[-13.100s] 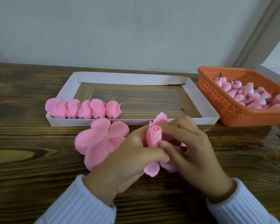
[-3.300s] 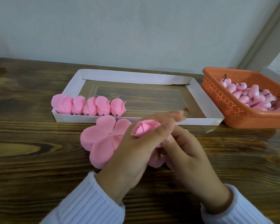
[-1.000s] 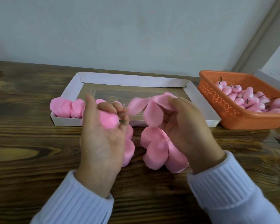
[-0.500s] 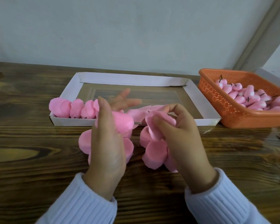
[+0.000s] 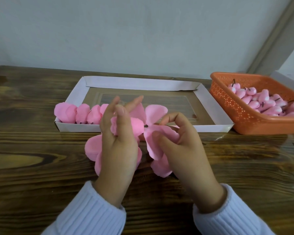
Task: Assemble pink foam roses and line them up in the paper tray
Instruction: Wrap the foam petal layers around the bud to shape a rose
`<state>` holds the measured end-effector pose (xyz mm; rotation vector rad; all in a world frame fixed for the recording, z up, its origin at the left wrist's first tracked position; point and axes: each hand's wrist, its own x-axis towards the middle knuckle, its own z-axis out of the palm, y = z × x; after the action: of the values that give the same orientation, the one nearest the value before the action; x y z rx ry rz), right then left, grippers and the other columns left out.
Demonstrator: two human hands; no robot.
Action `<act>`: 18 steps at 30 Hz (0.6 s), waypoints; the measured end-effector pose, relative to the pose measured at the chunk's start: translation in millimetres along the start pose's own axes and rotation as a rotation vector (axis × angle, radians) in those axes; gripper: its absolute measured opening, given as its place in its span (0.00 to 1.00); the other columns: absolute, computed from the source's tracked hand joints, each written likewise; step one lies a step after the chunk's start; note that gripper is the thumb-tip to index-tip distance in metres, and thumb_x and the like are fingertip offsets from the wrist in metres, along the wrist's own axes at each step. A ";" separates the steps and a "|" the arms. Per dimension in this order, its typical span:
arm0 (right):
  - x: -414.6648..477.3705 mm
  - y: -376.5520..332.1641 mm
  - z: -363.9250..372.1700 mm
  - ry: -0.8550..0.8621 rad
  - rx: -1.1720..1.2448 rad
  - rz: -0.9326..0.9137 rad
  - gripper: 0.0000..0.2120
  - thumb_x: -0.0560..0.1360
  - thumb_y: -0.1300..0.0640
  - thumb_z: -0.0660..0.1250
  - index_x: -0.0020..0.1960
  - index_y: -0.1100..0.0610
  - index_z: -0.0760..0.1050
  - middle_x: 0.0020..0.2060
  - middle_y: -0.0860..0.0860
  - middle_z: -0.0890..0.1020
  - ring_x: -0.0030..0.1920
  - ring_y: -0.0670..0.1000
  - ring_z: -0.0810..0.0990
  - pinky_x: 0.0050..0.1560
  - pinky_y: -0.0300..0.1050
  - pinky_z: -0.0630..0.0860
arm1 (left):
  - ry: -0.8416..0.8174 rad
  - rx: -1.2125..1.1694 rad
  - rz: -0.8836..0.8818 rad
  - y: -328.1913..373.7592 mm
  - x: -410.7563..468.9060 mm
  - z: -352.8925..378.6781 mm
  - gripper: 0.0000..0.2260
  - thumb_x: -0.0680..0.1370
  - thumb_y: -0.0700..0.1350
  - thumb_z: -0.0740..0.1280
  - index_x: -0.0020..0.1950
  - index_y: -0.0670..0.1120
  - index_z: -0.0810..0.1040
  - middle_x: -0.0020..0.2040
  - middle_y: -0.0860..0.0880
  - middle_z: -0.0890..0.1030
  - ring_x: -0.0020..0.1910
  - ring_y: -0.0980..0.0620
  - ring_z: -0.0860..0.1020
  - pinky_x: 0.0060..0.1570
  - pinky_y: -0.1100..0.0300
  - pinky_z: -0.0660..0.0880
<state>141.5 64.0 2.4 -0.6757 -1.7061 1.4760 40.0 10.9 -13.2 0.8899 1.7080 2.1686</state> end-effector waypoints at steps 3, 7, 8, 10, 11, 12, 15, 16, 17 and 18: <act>-1.1 1.6 -0.4 -0.005 -0.008 -0.022 0.08 0.75 0.70 0.64 0.47 0.58 0.72 0.30 0.44 0.80 0.27 0.47 0.75 0.24 0.35 0.71 | -0.019 0.033 0.059 0.3 -2.2 -0.1 0.33 0.72 0.74 0.46 0.65 0.59 0.76 0.56 0.83 0.68 0.71 0.68 0.60 0.57 0.85 0.56; -3.7 2.0 5.0 -0.041 0.022 -0.148 0.07 0.76 0.64 0.67 0.51 0.58 0.70 0.40 0.49 0.84 0.38 0.45 0.81 0.38 0.41 0.79 | -0.082 -0.044 0.013 8.3 -0.5 1.2 0.24 0.71 0.74 0.49 0.63 0.72 0.70 0.67 0.71 0.69 0.68 0.71 0.65 0.60 0.78 0.65; -5.1 2.7 6.6 -0.055 0.015 -0.202 0.07 0.77 0.60 0.66 0.52 0.56 0.70 0.44 0.51 0.83 0.42 0.45 0.81 0.42 0.43 0.78 | -0.098 -0.132 -0.038 8.5 0.7 1.7 0.24 0.70 0.74 0.51 0.64 0.73 0.70 0.68 0.69 0.70 0.68 0.69 0.67 0.63 0.72 0.68; -7.7 4.3 8.9 -0.096 -0.101 -0.321 0.10 0.78 0.53 0.63 0.57 0.54 0.70 0.49 0.46 0.80 0.48 0.43 0.79 0.48 0.38 0.75 | -0.153 -0.353 -0.185 6.8 3.0 2.1 0.24 0.69 0.72 0.56 0.65 0.72 0.70 0.70 0.61 0.72 0.70 0.56 0.70 0.69 0.50 0.69; -8.7 5.3 9.8 -0.112 -0.193 -0.381 0.12 0.79 0.50 0.60 0.60 0.54 0.69 0.51 0.43 0.79 0.51 0.43 0.78 0.51 0.37 0.74 | -0.189 -0.445 -0.251 7.4 3.6 2.1 0.23 0.70 0.72 0.57 0.65 0.72 0.70 0.70 0.58 0.73 0.69 0.50 0.72 0.68 0.44 0.68; -9.4 6.3 10.7 -0.118 -0.268 -0.438 0.15 0.80 0.47 0.58 0.63 0.53 0.68 0.54 0.42 0.77 0.55 0.43 0.78 0.54 0.37 0.73 | -0.213 -0.514 -0.300 8.5 3.9 2.4 0.23 0.70 0.73 0.58 0.64 0.72 0.71 0.68 0.57 0.76 0.67 0.49 0.75 0.67 0.42 0.69; -10.4 7.7 11.7 -0.147 -0.289 -0.548 0.21 0.81 0.43 0.51 0.69 0.54 0.62 0.64 0.42 0.72 0.65 0.44 0.72 0.64 0.39 0.68 | -0.201 -0.705 -0.375 10.7 2.9 3.4 0.25 0.71 0.69 0.56 0.66 0.67 0.72 0.58 0.56 0.83 0.59 0.51 0.81 0.59 0.49 0.77; -9.9 7.7 11.9 -0.158 -0.280 -0.570 0.22 0.82 0.43 0.50 0.70 0.54 0.60 0.66 0.41 0.70 0.67 0.44 0.71 0.65 0.39 0.67 | -0.194 -0.743 -0.401 12.7 2.2 3.9 0.24 0.73 0.68 0.55 0.67 0.65 0.72 0.57 0.54 0.84 0.58 0.51 0.81 0.56 0.51 0.78; -9.5 7.7 11.6 -0.165 -0.280 -0.591 0.23 0.82 0.43 0.49 0.71 0.53 0.59 0.67 0.41 0.68 0.68 0.44 0.70 0.66 0.40 0.67 | -0.195 -0.770 -0.450 12.5 2.7 3.7 0.24 0.74 0.68 0.53 0.67 0.63 0.72 0.57 0.52 0.84 0.58 0.50 0.81 0.55 0.51 0.78; -9.2 7.6 11.3 -0.172 -0.289 -0.614 0.23 0.81 0.42 0.49 0.72 0.53 0.58 0.67 0.41 0.68 0.69 0.45 0.69 0.66 0.41 0.67 | -0.207 -0.777 -0.527 13.3 3.5 3.4 0.26 0.75 0.68 0.52 0.69 0.61 0.72 0.59 0.50 0.83 0.59 0.48 0.81 0.55 0.51 0.78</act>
<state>136.8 51.6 -7.3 -0.1326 -2.0423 0.8848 41.7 11.7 0.8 0.3701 0.7512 2.0021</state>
